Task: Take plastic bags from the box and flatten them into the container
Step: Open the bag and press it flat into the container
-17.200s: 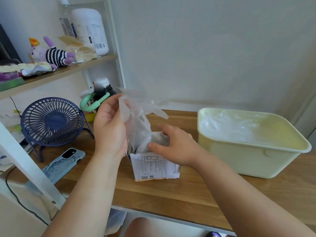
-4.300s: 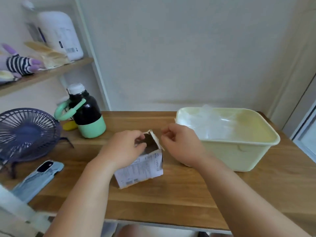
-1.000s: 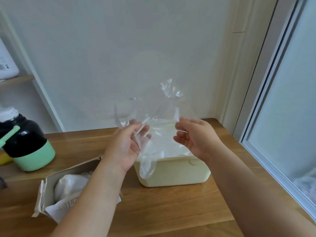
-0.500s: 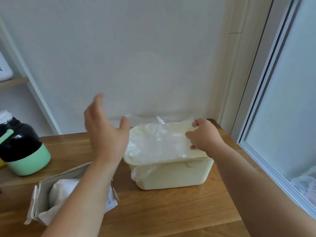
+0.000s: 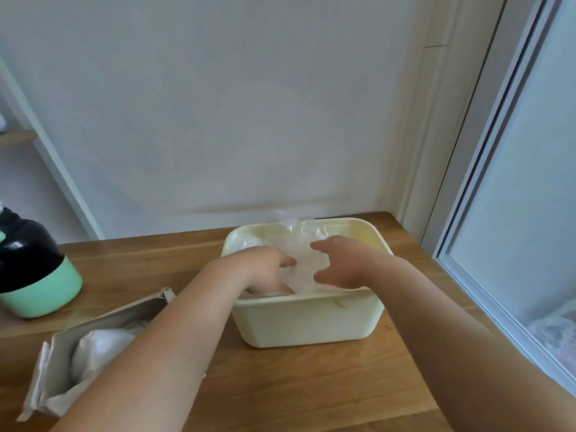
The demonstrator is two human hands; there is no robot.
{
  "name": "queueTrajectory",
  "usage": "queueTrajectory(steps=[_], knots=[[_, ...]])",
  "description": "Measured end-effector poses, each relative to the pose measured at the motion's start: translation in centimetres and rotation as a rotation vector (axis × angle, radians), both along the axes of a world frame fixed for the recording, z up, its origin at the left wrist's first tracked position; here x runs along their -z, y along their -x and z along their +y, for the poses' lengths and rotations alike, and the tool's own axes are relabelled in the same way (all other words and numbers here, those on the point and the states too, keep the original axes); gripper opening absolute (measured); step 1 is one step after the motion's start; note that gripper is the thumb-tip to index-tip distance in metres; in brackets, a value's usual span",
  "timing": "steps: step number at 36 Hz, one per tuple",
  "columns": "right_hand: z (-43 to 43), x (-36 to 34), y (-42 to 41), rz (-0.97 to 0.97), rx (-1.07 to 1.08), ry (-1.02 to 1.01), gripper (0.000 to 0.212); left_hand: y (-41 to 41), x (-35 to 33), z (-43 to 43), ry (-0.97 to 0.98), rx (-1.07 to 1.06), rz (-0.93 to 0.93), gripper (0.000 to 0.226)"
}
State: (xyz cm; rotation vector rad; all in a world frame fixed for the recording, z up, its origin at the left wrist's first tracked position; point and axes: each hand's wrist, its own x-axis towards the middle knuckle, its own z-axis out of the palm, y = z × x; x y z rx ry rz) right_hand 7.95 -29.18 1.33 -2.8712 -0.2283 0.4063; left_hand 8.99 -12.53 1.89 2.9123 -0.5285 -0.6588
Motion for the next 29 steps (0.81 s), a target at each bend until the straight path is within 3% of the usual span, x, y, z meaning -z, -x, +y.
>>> queueTrajectory(steps=[5,9,14,21,25,29], knots=[[0.1,0.9,-1.2,0.232,-0.021,0.132,0.067,-1.3,1.7,-0.9,-0.061,0.044,0.097,0.069],[0.1,0.9,-1.4,0.281,-0.032,0.156,0.065,-1.8,1.8,-1.3,-0.080,0.047,0.149,0.067],[-0.3,0.2,-0.8,0.064,0.043,0.008,0.059,-1.3,1.2,0.3,0.161,-0.092,0.000,0.063],[0.7,-2.1,1.3,-0.306,0.107,-0.114,0.045,1.4,-0.6,3.5,0.717,-0.253,-0.319,0.016],[3.5,-3.4,3.6,-0.394,0.026,-0.285,0.040,3.6,-1.2,6.1,0.886,-0.339,-0.410,0.013],[7.1,-3.3,5.0,-0.445,-0.026,-0.477,0.034,6.1,-1.2,9.2,0.896,-0.380,-0.449,0.013]])
